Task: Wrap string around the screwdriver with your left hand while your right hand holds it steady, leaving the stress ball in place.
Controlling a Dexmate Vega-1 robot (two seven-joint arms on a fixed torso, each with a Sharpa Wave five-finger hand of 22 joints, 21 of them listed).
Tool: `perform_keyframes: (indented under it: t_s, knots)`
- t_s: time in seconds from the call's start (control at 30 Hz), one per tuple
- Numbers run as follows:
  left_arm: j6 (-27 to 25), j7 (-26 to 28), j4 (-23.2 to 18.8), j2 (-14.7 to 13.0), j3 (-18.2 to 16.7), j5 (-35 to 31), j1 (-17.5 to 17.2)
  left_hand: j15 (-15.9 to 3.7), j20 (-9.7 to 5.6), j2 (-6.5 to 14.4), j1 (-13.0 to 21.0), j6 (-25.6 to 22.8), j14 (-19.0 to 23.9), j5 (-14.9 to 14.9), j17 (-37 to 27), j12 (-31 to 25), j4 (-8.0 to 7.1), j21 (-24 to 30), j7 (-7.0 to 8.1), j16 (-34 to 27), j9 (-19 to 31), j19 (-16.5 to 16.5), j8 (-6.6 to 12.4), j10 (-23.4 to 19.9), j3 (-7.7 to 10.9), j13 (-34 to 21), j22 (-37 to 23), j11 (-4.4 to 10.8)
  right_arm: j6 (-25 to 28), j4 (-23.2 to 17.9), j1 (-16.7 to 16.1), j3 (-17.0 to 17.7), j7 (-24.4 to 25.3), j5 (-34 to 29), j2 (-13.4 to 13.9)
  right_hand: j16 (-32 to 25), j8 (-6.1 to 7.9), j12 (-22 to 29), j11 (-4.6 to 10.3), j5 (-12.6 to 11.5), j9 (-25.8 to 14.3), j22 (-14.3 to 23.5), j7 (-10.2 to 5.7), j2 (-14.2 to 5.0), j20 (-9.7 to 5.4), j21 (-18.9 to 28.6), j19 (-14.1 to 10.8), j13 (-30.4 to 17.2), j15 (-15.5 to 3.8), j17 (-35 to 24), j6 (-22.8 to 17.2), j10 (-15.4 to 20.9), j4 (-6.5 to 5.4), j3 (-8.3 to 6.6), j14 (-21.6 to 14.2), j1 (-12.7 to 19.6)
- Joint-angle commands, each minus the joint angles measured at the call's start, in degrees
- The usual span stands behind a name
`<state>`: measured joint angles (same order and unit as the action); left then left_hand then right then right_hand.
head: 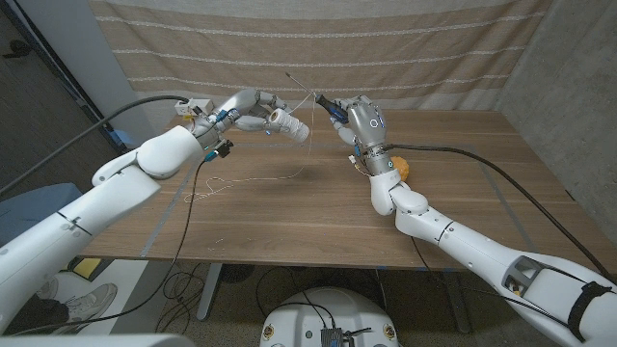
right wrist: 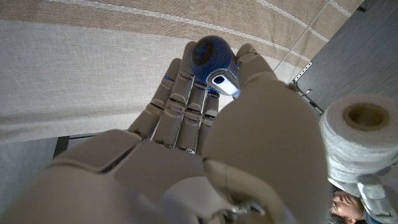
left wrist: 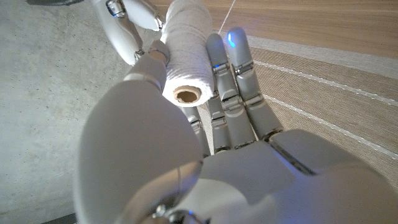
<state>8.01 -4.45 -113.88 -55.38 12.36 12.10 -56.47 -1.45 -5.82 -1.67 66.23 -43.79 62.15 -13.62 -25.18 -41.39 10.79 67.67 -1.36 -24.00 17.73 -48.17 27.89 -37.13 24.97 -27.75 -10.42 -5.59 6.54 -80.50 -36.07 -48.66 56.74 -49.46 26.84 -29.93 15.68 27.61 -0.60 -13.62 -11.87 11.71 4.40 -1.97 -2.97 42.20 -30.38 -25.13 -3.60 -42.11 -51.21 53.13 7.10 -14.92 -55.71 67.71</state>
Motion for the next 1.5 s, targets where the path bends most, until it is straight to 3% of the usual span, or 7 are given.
perform_keyframes:
  t_s: [0.03, 0.3, 0.57, 1.07, 1.5]
  knots:
    - [5.3, 0.1, 0.2, 0.8, -0.1, 2.1, 0.1, -11.31, -5.85, 7.1, 6.6, -5.1, 9.6, -0.4, -0.3, -1.9, -2.69, 0.3, -4.36, 0.2, 10.8, 0.3, -0.19, -8.2, 3.60, -10.5, 0.0, 7.78, 6.3, 2.5, 2.4, -3.7, -3.5, -3.1, 0.9, 0.2, 0.21, -0.1, 5.91, -0.4, -0.2, 0.1, -11.06, -5.54, -8.87, 0.5, 0.2, -0.4, -9.37, -0.2, -13.3, 5.9, 0.09, 0.32, -4.3, 5.7]
    - [8.0, 4.3, 1.2, 3.8, -1.3, 0.6, 0.3, -11.29, -5.84, 7.1, 6.5, -5.1, 9.6, -0.4, -0.5, -1.8, -2.69, 0.4, -4.40, 0.4, 10.8, 0.3, -0.37, -8.2, 3.64, -10.6, 0.0, 7.69, 4.6, 1.4, 2.4, -5.6, -2.2, -4.6, 2.5, 0.7, 0.06, -0.5, 6.12, -0.5, -0.3, 0.1, -11.12, -5.60, -8.86, 0.9, 0.7, -0.5, -9.47, -0.3, -13.4, 6.0, 0.19, 0.53, -4.1, 6.1]
    - [8.9, 12.5, 1.3, 8.7, -3.6, -2.9, -1.0, -11.31, -5.78, 7.1, 6.5, -5.2, 9.7, -0.4, -0.7, -1.7, -2.68, 0.6, -4.39, 0.6, 10.9, 0.4, -0.59, -8.4, 3.69, -10.6, 0.0, 7.81, 2.3, 0.2, 1.9, -6.9, 1.1, -7.2, 3.9, 1.1, -0.02, -0.7, 6.20, -0.6, -0.3, 0.1, -11.26, -5.62, -8.83, 1.2, 1.0, -0.5, -9.52, -0.3, -13.7, 6.0, 0.23, 0.72, -3.9, 6.3]
    - [3.6, 15.9, -1.1, 9.6, -6.2, -4.3, -2.0, -11.34, -5.76, 7.1, 6.5, -5.4, 10.0, -0.2, -1.0, -1.4, -2.63, 0.8, -4.49, 0.9, 10.9, 0.5, -0.97, -8.4, 3.79, -10.7, 0.1, 7.74, -2.4, -0.2, 1.1, -7.7, 7.3, -11.0, 5.2, 2.1, -0.27, -1.5, 6.99, -0.8, -0.2, 0.0, -11.79, -5.51, -8.83, 1.9, 1.6, -0.4, -9.63, -0.4, -14.0, 5.9, 0.33, 1.22, -3.5, 6.8]
    - [-3.3, 18.7, -2.3, 9.0, -8.7, -5.3, -3.6, -11.34, -5.73, 7.1, 6.4, -5.5, 10.1, 0.0, -1.2, -1.3, -2.61, 1.0, -4.32, 1.3, 11.0, 0.6, -1.24, -8.5, 3.85, -10.8, 0.1, 7.83, -13.4, -1.2, -8.7, 8.8, 7.3, -20.1, -0.2, 2.8, -0.55, -1.9, 7.40, -0.9, -0.2, 0.1, -12.12, -5.56, -8.82, 2.4, 2.2, -0.4, -9.66, -0.4, -14.1, 6.0, 0.30, 1.60, -3.4, 7.2]
